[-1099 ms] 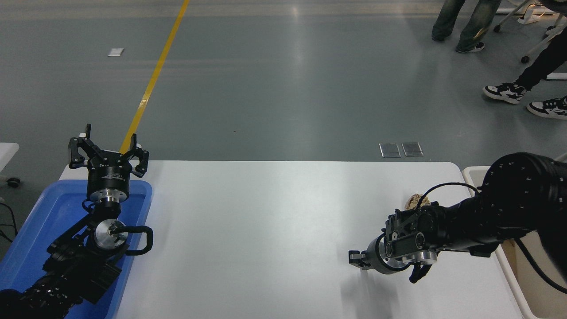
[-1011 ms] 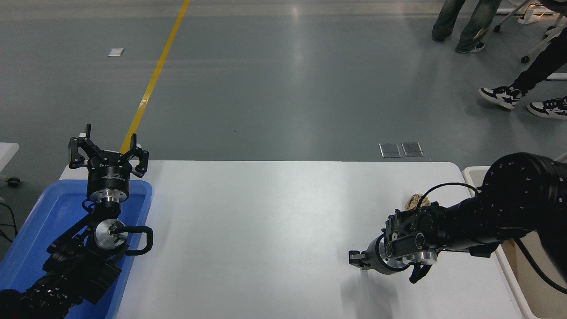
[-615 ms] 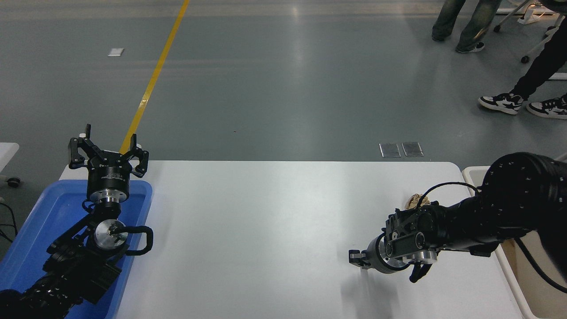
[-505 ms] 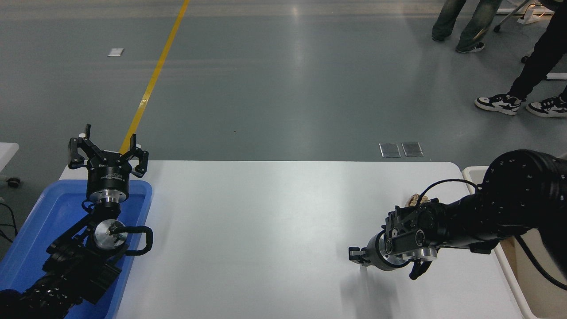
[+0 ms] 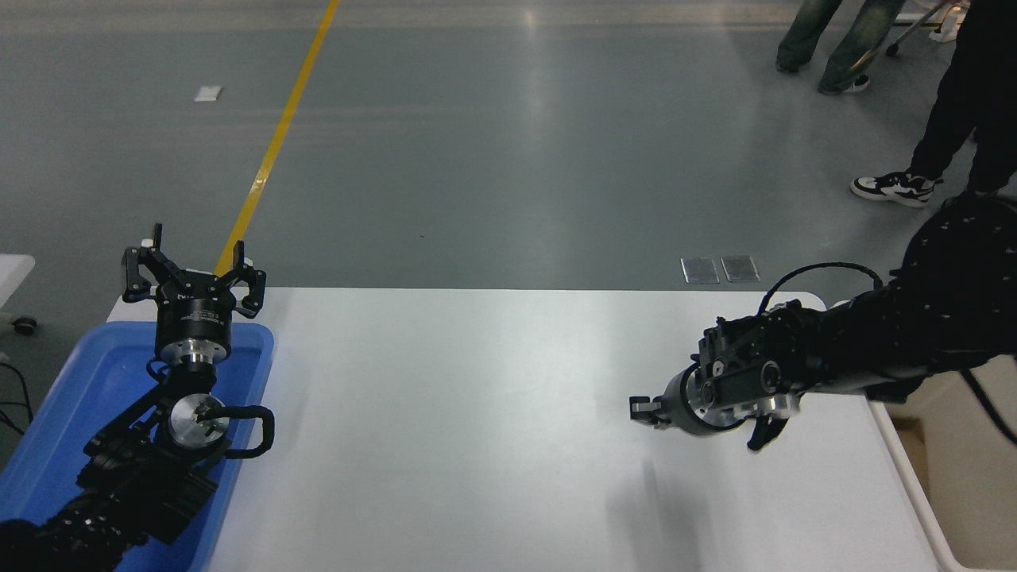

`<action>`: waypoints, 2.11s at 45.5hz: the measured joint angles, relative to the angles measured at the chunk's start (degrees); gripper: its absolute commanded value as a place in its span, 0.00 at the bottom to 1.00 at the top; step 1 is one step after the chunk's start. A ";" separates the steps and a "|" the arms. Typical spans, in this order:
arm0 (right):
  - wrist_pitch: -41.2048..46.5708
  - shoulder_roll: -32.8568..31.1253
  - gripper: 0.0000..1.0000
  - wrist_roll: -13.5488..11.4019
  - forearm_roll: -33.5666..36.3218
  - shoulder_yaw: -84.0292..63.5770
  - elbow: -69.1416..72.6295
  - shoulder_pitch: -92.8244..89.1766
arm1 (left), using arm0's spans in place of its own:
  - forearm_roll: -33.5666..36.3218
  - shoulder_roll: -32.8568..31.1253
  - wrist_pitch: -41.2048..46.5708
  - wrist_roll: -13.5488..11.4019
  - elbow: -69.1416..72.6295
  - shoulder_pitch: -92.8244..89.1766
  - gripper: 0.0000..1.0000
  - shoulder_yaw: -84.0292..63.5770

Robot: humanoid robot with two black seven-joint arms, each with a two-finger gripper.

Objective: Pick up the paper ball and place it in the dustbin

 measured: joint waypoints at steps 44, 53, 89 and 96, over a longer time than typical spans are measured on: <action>25.62 -16.45 1.00 0.11 -8.42 -4.99 7.30 38.06 | 0.06 0.08 0.00 0.00 0.01 -0.02 0.99 0.07; 27.30 -18.08 1.00 0.12 -10.31 -5.64 6.84 38.29 | 0.06 0.09 0.00 0.00 0.01 -0.02 0.99 0.07; 15.25 -10.05 1.00 0.01 -16.87 -6.57 -19.34 4.35 | 0.06 0.08 0.01 0.00 0.01 -0.07 0.99 0.07; 12.52 -9.12 1.00 -0.02 -16.72 -6.03 -24.74 -4.32 | 0.06 0.08 0.01 0.01 0.01 -0.07 0.99 0.07</action>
